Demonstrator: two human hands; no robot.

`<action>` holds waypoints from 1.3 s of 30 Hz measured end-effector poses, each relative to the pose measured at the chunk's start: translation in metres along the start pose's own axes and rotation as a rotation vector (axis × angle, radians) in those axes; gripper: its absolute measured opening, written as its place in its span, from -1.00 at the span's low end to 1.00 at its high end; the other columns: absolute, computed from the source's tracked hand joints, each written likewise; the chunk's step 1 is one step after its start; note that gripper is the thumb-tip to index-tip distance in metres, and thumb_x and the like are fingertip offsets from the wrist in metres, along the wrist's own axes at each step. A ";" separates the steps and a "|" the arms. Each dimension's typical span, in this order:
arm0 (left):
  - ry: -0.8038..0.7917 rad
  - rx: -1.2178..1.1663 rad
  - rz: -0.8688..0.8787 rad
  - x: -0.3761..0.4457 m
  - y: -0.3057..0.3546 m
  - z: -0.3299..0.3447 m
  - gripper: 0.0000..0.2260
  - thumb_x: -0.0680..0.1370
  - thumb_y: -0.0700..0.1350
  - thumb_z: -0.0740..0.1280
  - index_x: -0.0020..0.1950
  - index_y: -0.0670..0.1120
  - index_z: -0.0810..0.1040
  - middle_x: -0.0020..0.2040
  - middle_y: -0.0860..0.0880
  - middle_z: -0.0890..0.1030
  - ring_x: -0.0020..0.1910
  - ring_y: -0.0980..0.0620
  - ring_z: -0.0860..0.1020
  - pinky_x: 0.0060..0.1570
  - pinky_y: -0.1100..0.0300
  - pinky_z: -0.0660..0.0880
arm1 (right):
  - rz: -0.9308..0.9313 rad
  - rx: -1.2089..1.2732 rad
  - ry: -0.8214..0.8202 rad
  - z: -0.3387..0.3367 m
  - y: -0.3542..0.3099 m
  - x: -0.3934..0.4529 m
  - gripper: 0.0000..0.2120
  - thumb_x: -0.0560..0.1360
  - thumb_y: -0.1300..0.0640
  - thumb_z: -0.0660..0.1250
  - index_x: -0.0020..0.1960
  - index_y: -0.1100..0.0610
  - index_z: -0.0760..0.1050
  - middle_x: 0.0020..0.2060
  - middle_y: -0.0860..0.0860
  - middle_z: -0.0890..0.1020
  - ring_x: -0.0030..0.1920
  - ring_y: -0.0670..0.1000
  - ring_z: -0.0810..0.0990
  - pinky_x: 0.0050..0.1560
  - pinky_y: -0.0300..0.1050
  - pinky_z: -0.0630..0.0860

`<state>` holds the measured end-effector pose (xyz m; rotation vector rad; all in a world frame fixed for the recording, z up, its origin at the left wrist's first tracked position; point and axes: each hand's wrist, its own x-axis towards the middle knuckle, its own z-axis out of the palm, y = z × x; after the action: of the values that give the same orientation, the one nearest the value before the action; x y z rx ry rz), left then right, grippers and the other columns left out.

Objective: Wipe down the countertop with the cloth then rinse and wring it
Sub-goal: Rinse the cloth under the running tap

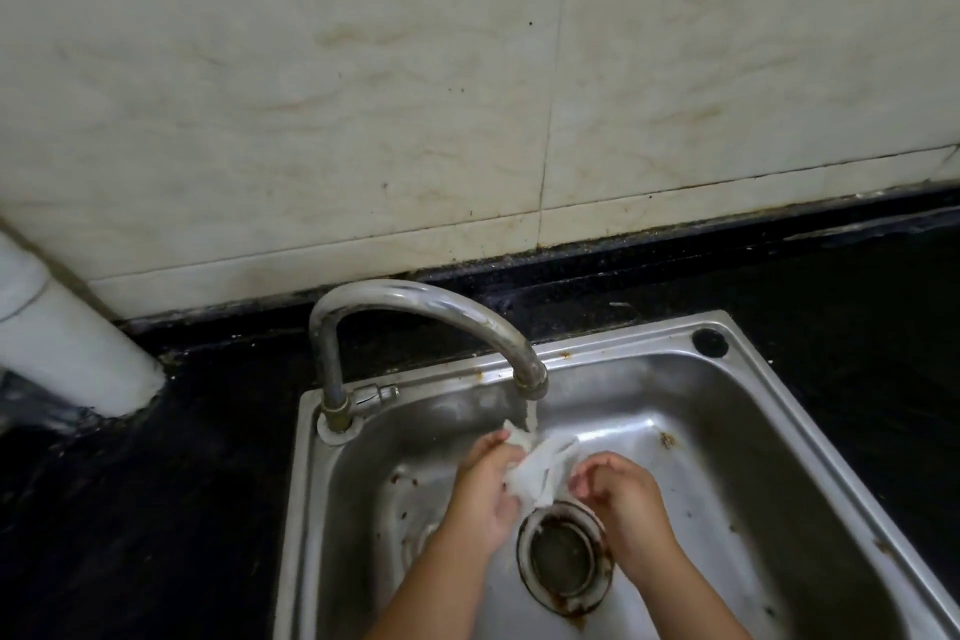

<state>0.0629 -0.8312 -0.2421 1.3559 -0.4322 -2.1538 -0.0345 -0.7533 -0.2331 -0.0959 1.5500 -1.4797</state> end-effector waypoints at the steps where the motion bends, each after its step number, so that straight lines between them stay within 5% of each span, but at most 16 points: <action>1: -0.047 -0.001 0.043 -0.004 0.004 0.001 -0.79 0.45 -0.47 0.18 -0.21 -0.16 0.39 -0.24 -0.21 0.50 -0.32 -0.09 0.47 -0.52 0.29 0.49 | 0.091 0.074 0.048 -0.003 0.002 0.003 -0.75 0.43 0.48 0.10 -0.37 0.29 0.39 -0.64 0.07 0.42 -0.45 0.09 0.35 -0.40 -0.16 0.36; 3: -0.156 -0.004 0.105 -0.009 0.009 -0.002 -0.78 0.27 -0.44 0.26 -0.21 -0.17 0.36 -0.23 -0.23 0.49 -0.29 -0.12 0.46 -0.41 0.19 0.49 | 0.286 0.065 0.078 -0.006 0.006 0.008 -0.73 0.55 0.14 0.16 -0.27 0.25 0.41 -0.55 0.09 0.43 -0.44 0.06 0.36 -0.37 -0.15 0.33; 6: -0.284 0.040 0.114 -0.014 0.015 -0.010 -0.76 0.17 -0.36 0.23 -0.21 -0.16 0.35 -0.20 -0.23 0.50 -0.24 -0.14 0.47 -0.28 0.12 0.42 | 0.421 -0.015 -0.121 0.002 0.013 0.013 -0.55 0.52 -0.19 0.11 -0.28 0.16 0.45 -0.55 0.01 0.42 -0.50 -0.05 0.31 -0.36 -0.19 0.26; 10: -0.326 0.161 0.142 -0.020 0.023 -0.017 -0.65 0.04 -0.33 0.38 -0.25 -0.15 0.37 -0.31 -0.13 0.58 -0.30 -0.07 0.51 -0.42 0.20 0.48 | 0.287 0.148 -0.137 0.014 0.002 0.013 -0.80 0.54 0.21 0.20 -0.21 0.23 0.50 -0.48 0.06 0.55 -0.44 -0.02 0.44 -0.44 -0.23 0.41; 15: -0.120 0.193 0.087 -0.019 0.023 -0.027 -0.74 0.46 -0.50 0.15 -0.14 -0.14 0.40 -0.18 -0.11 0.56 -0.20 -0.11 0.51 -0.24 0.07 0.47 | 0.007 -0.054 -0.152 0.013 -0.012 0.006 -0.75 0.53 0.42 0.10 -0.20 0.24 0.50 -0.28 0.15 0.59 -0.23 0.09 0.53 -0.17 -0.05 0.46; 19: -0.088 0.106 -0.195 -0.014 0.016 -0.011 -0.87 0.55 -0.18 0.12 -0.02 -0.12 0.45 -0.14 -0.16 0.56 -0.18 -0.14 0.51 -0.12 0.06 0.41 | -0.104 -0.252 -0.173 0.016 -0.023 -0.001 -0.69 0.49 0.48 0.02 -0.19 0.20 0.45 -0.30 0.10 0.53 -0.27 0.02 0.48 -0.31 -0.24 0.45; 21: -0.081 0.067 -0.238 -0.003 0.013 0.001 -0.77 0.56 -0.05 0.14 -0.07 -0.18 0.48 -0.25 -0.19 0.60 -0.27 -0.14 0.56 -0.20 0.09 0.42 | -0.113 -0.235 -0.196 0.014 -0.028 -0.004 -0.70 0.47 0.50 -0.02 -0.21 0.24 0.41 -0.39 0.08 0.47 -0.40 -0.04 0.44 -0.47 -0.36 0.40; 24: -0.106 0.011 -0.196 0.008 0.013 0.022 -0.73 0.52 -0.05 0.22 -0.08 -0.26 0.54 -0.38 -0.20 0.64 -0.36 -0.13 0.62 -0.30 0.10 0.50 | -0.189 -0.281 -0.248 0.013 -0.024 -0.007 -0.73 0.53 0.45 0.01 -0.18 0.24 0.40 -0.39 0.03 0.49 -0.42 -0.13 0.47 -0.45 -0.38 0.39; 28: -0.113 0.053 -0.196 0.009 0.015 0.037 -0.60 0.57 -0.13 0.15 -0.42 -0.25 0.52 -0.55 -0.16 0.55 -0.61 -0.05 0.54 -0.50 0.23 0.47 | -0.374 -0.436 -0.192 0.016 -0.016 -0.007 -0.78 0.52 0.28 0.23 -0.29 0.14 0.38 -0.43 -0.03 0.42 -0.48 -0.24 0.39 -0.41 -0.37 0.30; 31: -0.010 0.095 -0.146 0.013 0.018 0.039 -0.73 0.56 -0.18 0.18 -0.34 -0.20 0.45 -0.47 -0.15 0.50 -0.47 -0.07 0.49 -0.36 0.18 0.41 | -0.438 -0.584 -0.199 0.026 -0.011 -0.006 -0.64 0.54 0.16 0.24 -0.42 -0.06 0.41 -0.56 -0.08 0.44 -0.46 -0.25 0.43 -0.37 -0.40 0.30; 33: 0.054 0.079 -0.132 0.015 0.020 0.037 -0.74 0.55 -0.22 0.19 -0.35 -0.19 0.43 -0.46 -0.14 0.46 -0.41 -0.06 0.42 -0.37 0.17 0.36 | -0.472 -0.719 -0.162 0.035 -0.005 -0.005 -0.76 0.45 -0.15 0.13 -0.31 -0.17 0.50 -0.54 -0.11 0.47 -0.39 -0.25 0.50 -0.35 -0.46 0.32; 34: 0.066 0.061 -0.124 0.014 0.022 0.037 -0.73 0.56 -0.23 0.20 -0.35 -0.18 0.43 -0.47 -0.13 0.45 -0.42 -0.05 0.41 -0.39 0.18 0.35 | -0.520 -0.756 -0.113 0.037 -0.003 0.000 -0.66 0.37 -0.24 0.04 -0.22 -0.13 0.53 -0.49 -0.09 0.52 -0.36 -0.19 0.52 -0.33 -0.50 0.32; 36: 0.066 0.030 -0.105 0.011 0.022 0.035 -0.73 0.57 -0.23 0.19 -0.34 -0.19 0.43 -0.52 -0.12 0.47 -0.51 -0.04 0.46 -0.44 0.22 0.40 | -0.553 -0.794 -0.054 0.042 0.000 0.008 -0.59 0.45 -0.19 0.04 -0.21 0.07 0.50 -0.37 0.02 0.52 -0.41 -0.09 0.44 -0.32 -0.48 0.33; 39: 0.022 -0.009 -0.129 0.008 0.017 0.025 -0.69 0.60 -0.10 0.15 -0.28 -0.20 0.46 -0.56 -0.12 0.55 -0.53 -0.05 0.55 -0.32 0.17 0.45 | -0.421 -0.766 0.012 0.043 0.000 0.021 -0.73 0.60 0.14 0.08 -0.26 0.13 0.34 -0.29 0.05 0.46 -0.25 0.02 0.43 -0.39 -0.30 0.29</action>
<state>0.0425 -0.8495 -0.2276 1.4371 -0.3340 -2.2390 -0.0177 -0.7982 -0.2365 -0.9032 2.1181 -1.0967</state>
